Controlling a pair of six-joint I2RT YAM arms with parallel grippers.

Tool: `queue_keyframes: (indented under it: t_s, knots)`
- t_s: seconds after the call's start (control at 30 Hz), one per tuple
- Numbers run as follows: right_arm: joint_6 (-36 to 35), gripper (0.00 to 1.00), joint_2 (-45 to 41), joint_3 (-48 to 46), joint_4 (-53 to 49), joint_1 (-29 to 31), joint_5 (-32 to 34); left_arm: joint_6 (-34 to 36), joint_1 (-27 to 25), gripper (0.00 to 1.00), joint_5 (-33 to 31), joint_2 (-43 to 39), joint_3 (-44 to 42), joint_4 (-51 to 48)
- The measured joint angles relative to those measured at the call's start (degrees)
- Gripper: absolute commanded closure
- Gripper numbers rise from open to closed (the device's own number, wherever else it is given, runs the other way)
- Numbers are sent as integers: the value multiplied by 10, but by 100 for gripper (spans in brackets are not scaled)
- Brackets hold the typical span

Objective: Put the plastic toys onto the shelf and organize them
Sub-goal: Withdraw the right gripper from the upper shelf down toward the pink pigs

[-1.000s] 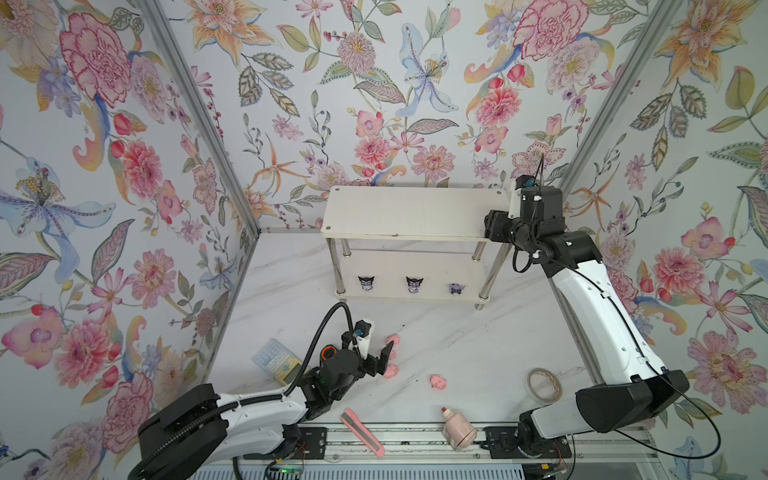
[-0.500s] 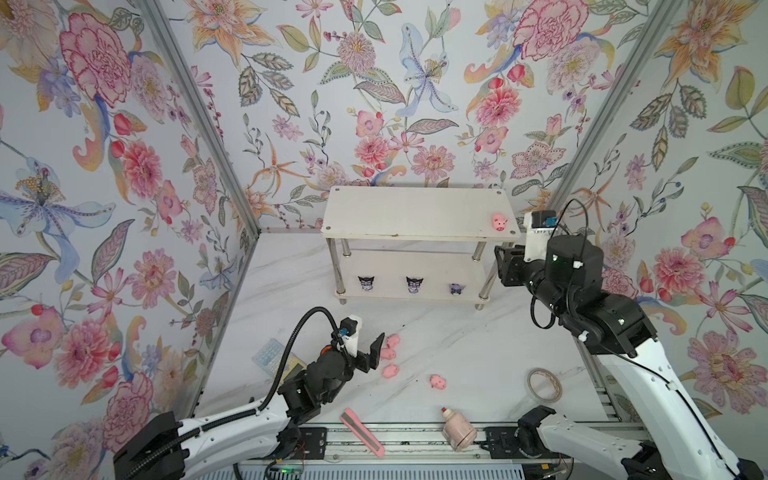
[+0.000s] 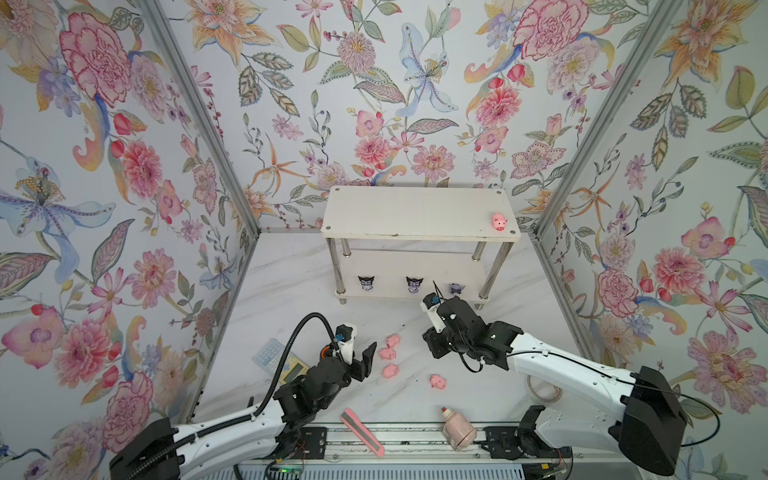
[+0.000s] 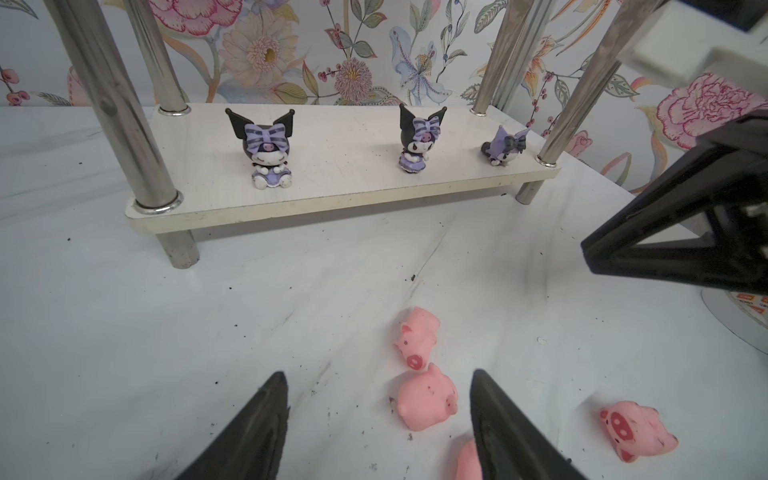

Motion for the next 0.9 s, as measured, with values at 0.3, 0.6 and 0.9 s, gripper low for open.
queue_keyframes:
  t_s: [0.3,0.6,0.9]
  knots:
    - [7,76,113,0,90,32,-14,-11,0,21,0,91,3,28]
    - [12,81,199,8,133,33,-26,-14,1,20,0,112,3,56]
    - [22,86,229,5,157,35,-9,-16,11,19,0,100,1,64]
